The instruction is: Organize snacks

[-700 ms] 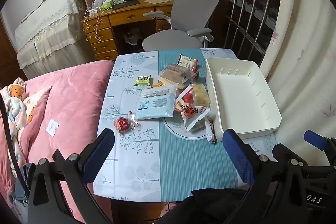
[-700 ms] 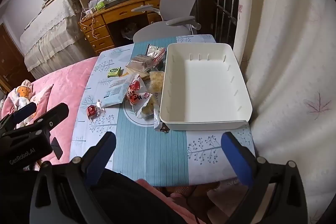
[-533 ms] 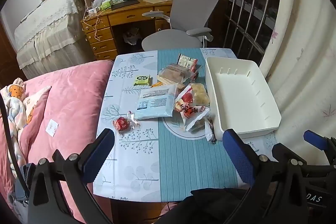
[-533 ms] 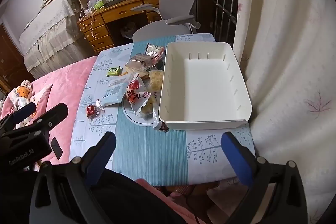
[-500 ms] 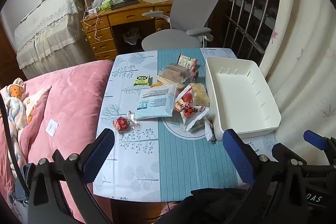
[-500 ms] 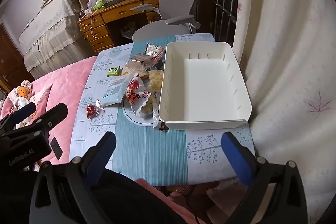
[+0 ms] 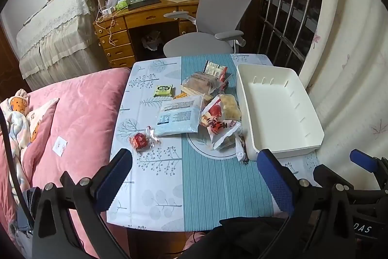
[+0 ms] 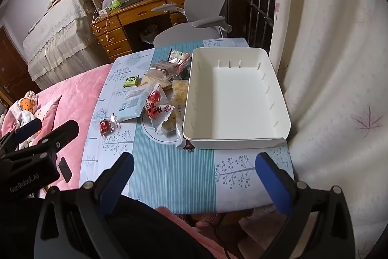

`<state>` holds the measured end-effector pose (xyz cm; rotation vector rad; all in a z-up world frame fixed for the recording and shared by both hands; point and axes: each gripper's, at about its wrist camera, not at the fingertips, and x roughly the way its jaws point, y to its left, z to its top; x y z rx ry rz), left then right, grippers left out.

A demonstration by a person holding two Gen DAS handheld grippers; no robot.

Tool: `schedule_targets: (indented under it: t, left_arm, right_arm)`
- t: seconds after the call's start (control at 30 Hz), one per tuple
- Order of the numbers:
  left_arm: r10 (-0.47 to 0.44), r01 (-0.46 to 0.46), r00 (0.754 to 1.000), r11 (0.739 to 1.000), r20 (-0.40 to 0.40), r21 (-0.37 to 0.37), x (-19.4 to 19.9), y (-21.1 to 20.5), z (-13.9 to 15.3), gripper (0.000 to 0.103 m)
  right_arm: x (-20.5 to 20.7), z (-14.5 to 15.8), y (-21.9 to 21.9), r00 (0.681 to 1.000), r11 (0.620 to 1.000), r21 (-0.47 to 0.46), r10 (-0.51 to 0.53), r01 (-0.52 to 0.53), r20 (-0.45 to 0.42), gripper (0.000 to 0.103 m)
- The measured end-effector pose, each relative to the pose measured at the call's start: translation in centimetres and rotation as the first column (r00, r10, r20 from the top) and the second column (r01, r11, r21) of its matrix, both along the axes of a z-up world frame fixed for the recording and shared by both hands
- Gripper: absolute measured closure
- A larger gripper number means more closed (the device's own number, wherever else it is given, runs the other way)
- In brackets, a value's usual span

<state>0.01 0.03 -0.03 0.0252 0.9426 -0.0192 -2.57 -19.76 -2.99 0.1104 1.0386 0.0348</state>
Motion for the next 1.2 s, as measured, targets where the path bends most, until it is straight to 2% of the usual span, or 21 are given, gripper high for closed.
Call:
schedule_targets:
  t: [0.4,0.73,1.0,1.2]
  left_arm:
    - [-0.001,0.001,1.000,1.000,-0.008,-0.015,-0.7,-0.4,-1.3,0.001]
    - [-0.003,0.003,1.000,1.000,-0.006,-0.026,-0.6,-0.8,-0.2,0.001]
    - [0.039,-0.040,0.999,0.999,-0.025,-0.037,-0.2,-1.5,-0.5,0.001]
    - [0.087,-0.088,0.996,0.995,-0.026,-0.037,-0.4,-1.8,-0.9,0.001]
  right_arm:
    - [-0.4,0.2,0.0,0.999,0.999,-0.010,0.033,-0.033,-0.012,0.003]
    - [0.0,0.6,-0.5,0.997,0.997,-0.011,0.080,-0.080,0.008,0.003]
    - [0.6,0.5,-1.7,0.994,0.995,0.020,0.100,-0.100,0.033,0.003]
    - [0.7,-0.4,-2.5,0.986,0.985,0.055,0.161,-0.164,0.052,0.003]
